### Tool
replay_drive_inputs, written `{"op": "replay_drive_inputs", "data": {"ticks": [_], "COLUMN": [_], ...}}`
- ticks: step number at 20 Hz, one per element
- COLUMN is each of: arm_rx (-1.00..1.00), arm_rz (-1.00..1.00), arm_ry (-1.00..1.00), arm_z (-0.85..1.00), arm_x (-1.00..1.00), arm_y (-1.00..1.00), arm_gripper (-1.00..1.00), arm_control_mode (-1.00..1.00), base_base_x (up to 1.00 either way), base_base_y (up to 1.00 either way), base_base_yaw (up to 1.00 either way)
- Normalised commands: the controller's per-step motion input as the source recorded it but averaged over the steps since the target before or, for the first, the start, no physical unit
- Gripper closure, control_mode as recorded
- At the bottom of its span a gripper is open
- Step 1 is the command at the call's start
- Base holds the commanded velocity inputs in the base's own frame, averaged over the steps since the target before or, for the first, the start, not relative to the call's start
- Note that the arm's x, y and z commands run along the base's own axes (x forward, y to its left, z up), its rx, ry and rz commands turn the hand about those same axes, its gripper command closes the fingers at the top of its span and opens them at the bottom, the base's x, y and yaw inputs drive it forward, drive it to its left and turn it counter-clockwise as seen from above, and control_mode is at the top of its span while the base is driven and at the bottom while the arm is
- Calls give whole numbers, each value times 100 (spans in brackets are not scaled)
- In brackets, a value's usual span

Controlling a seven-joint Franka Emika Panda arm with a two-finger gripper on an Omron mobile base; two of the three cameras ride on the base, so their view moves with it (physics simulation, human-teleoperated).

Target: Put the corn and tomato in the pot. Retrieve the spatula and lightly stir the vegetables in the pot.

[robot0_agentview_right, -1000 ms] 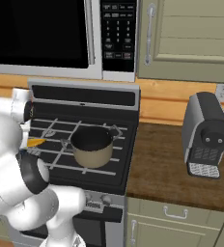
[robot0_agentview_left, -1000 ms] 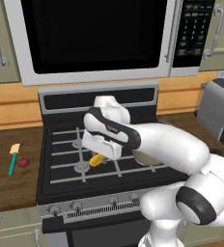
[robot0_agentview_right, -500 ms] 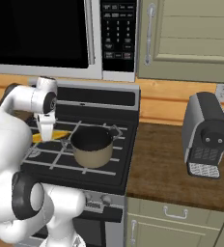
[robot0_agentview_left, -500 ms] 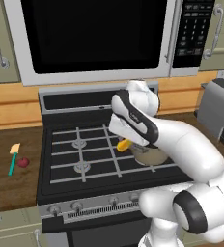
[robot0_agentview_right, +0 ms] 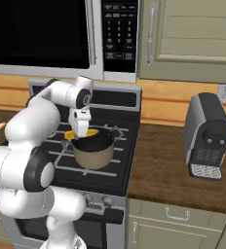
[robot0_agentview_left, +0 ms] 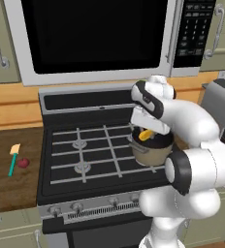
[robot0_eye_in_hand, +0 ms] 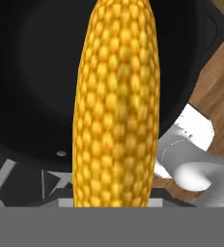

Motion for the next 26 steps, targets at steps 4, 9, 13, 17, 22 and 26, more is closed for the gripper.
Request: {"op": "replay_drive_inputs", "data": {"ticks": [4,9,13,17,22,26], "arm_rx": [0,0,0,0,0,0], "arm_rz": [0,0,0,0,0,0], "arm_ry": [0,-7,-1,0,0,0], "arm_z": [-27,-42,-23,-39,-34,-14], "arm_x": [56,32,42,42,36,9], "arm_y": [-53,-13,-31,-20,-10,-3], "arm_gripper": [100,100,100,100,100,100], "arm_control_mode": [-100,-100,-100,-100,-100,-100], "base_base_x": [0,0,0,0,0,0], "base_base_y": [0,0,0,0,0,0], "base_base_yaw": [0,0,0,0,0,0]}}
